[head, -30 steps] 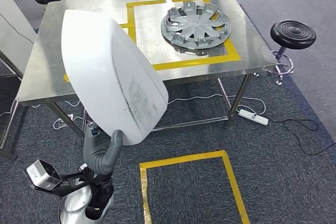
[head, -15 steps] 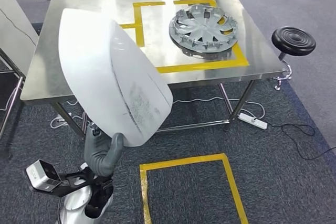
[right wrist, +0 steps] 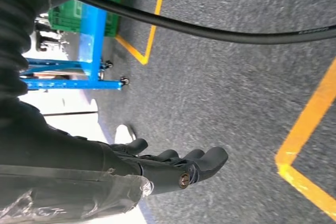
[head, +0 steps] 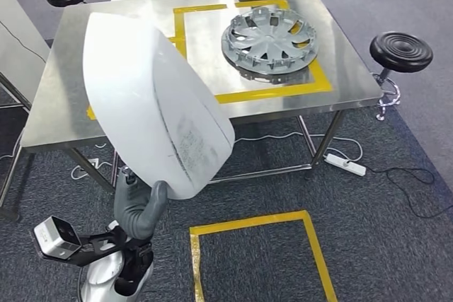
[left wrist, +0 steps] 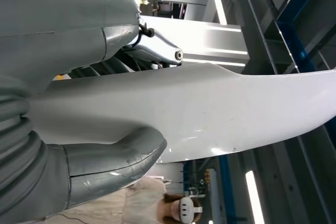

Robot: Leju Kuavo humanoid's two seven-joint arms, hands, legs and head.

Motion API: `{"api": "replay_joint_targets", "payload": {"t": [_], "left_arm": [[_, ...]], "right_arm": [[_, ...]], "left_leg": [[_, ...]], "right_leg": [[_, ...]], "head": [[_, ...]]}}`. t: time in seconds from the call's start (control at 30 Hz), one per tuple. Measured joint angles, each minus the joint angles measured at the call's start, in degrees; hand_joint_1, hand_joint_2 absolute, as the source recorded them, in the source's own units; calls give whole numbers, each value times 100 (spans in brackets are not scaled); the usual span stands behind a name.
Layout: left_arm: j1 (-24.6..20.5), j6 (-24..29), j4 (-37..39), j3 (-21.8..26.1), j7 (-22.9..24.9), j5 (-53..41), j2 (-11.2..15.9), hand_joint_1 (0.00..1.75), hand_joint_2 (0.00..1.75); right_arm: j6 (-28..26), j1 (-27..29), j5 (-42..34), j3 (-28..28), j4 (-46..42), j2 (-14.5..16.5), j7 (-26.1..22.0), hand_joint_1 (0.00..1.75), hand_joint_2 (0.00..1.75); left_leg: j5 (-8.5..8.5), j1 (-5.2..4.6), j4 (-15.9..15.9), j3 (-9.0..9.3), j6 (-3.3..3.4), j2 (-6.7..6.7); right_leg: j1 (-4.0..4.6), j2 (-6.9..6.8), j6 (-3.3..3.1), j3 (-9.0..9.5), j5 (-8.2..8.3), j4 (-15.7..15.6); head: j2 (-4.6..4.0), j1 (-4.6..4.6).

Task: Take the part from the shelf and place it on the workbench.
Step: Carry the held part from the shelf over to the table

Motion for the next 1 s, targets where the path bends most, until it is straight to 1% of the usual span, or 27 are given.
{"api": "replay_joint_targets", "payload": {"t": [0.07,0.1,0.13,0.17,0.2,0.23,0.27,0.3,0.33,0.4,0.43,0.47,0.5,0.57,0.6,0.63,0.67,0.7,0.73,0.77,0.8,0.83,0.87,0.9,0.93,0.97,1.0], "left_arm": [[17,60,0,11,-1,-6,-1,175,175],[32,88,0,18,0,-18,-1,175,175],[42,119,0,25,0,-39,0,175,175],[48,149,0,30,1,-65,1,175,175],[50,170,0,33,1,-90,1,175,175],[45,177,-1,34,1,-104,0,175,175],[41,168,-5,34,0,-113,-3,175,175],[38,155,-14,35,0,-119,-6,175,175],[36,141,-24,36,-1,-129,-10,175,175],[44,127,-40,39,-1,-149,-14,175,175],[47,124,-44,40,-1,-154,-15,175,175],[51,123,-46,40,-1,-156,-19,175,175],[55,124,-48,40,-1,-157,-23,175,175],[61,125,-48,40,-1,-160,-30,175,175],[67,125,-48,40,-1,-160,-30,175,175],[73,125,-48,41,-1,-160,-30,175,175],[78,125,-48,41,-1,-160,-30,175,175],[80,125,-48,41,-1,-160,-30,175,175],[83,125,-48,41,-1,-160,-30,175,175],[88,127,-45,42,-1,-160,-28,175,175],[90,134,-42,45,-1,-157,-27,175,175],[94,146,-39,48,1,-152,-31,175,175],[93,159,-38,50,1,-142,-35,175,175],[87,174,-41,51,1,-127,-44,175,175],[84,191,-44,51,0,-114,-51,175,175],[79,205,-48,52,-2,-98,-54,175,175],[80,222,-50,54,-4,-85,-54,175,175]], "right_arm": [[0,-8,2,1,0,0,-1,0,175],[0,-7,3,1,0,0,-2,0,175],[0,-6,5,1,0,0,-2,0,175],[0,-4,6,1,0,0,-2,0,175],[0,-4,8,1,0,0,-3,0,175],[0,-5,11,1,0,0,-4,0,175],[0,-7,16,1,0,0,-6,0,175],[0,-8,22,1,0,0,-8,0,175],[1,-6,30,1,1,0,-9,0,175],[3,3,44,-1,1,0,-9,0,175],[5,3,47,-1,1,0,-9,0,175],[7,-1,48,-1,1,0,-8,0,175],[8,-7,46,-1,1,0,-9,0,175],[9,4,43,0,1,0,-9,0,175],[10,20,40,-1,2,0,-9,0,175],[10,37,38,-1,2,0,-8,0,175],[10,48,37,-2,2,0,-8,0,175],[10,53,36,-2,2,0,-8,0,175],[10,63,34,-2,3,0,-8,0,175],[11,69,33,-2,9,0,-9,0,175],[11,68,31,-2,14,0,-9,0,175],[11,64,30,-2,20,0,-9,0,175],[9,49,29,-2,24,-1,-8,0,175],[4,35,31,-2,24,-2,-7,0,175],[-2,26,35,-3,24,-5,-6,0,175],[-9,18,39,-3,24,-8,-5,0,175],[-14,11,43,-3,24,-10,-7,0,175]], "left_leg": [[-285,7,721,-408,-32,2],[-328,10,969,-572,-39,2],[-261,12,1038,-651,-39,2],[-97,13,906,-625,-35,3],[130,15,601,-503,-27,5],[315,15,227,-342,-15,15],[409,12,-104,-196,10,22],[431,7,-345,-92,41,28],[397,4,-486,-34,83,26],[360,1,-571,59,180,7],[357,2,-589,124,228,0],[344,0,-591,194,265,0],[323,-2,-592,258,294,4],[243,-7,-591,371,315,10],[193,-9,-591,432,318,9],[137,-9,-591,503,315,3],[70,-9,-590,590,305,-5],[-10,-8,-591,687,290,-12],[-97,-8,-590,785,266,-17],[-183,-12,-579,879,235,-20],[-255,-14,-577,941,201,-20],[-304,-10,-580,985,167,-19],[-309,-4,-577,1010,131,-18],[-275,6,-533,990,94,-13],[-195,13,-376,908,56,-7],[-126,15,-121,744,18,-2],[-122,16,211,510,-13,2]], "right_leg": [[-2,-5,-29,9,-15,-1],[-2,-5,-34,14,-20,-1],[-2,-4,-36,20,-25,-1],[-3,-1,-33,30,-29,-1],[-5,3,-26,43,-34,-1],[1,11,-6,51,-55,0],[11,18,21,55,-98,2],[19,19,55,55,-143,-17],[23,17,98,78,-148,-15],[12,-2,178,148,-114,-22],[4,-9,205,169,-110,40],[2,-15,223,116,-177,168],[0,-18,233,-18,-282,417],[4,-16,252,-460,-517,1121],[3,-16,259,-675,-597,1384],[1,-16,262,-816,-626,1478],[-2,-17,264,-863,-591,1365],[-7,-19,263,-834,-469,1089],[-12,-25,254,-767,-193,745],[-6,-35,231,-709,64,456],[6,-40,186,-658,289,280],[28,-39,135,-629,430,211],[53,-31,79,-612,402,218],[58,-18,29,-572,375,210],[55,-9,-8,-530,336,182],[44,-5,-46,-479,304,146],[30,-4,-76,-420,274,104]], "head": [[0,-14],[0,-14],[0,-14],[0,-15],[0,-14],[0,-15],[0,-16],[0,-15],[0,-16],[0,0],[0,6],[0,16],[0,22],[0,32],[0,38],[0,46],[0,54],[0,63],[0,70],[0,72],[0,69],[0,69],[0,67],[0,68],[0,65],[0,58],[0,54]]}}
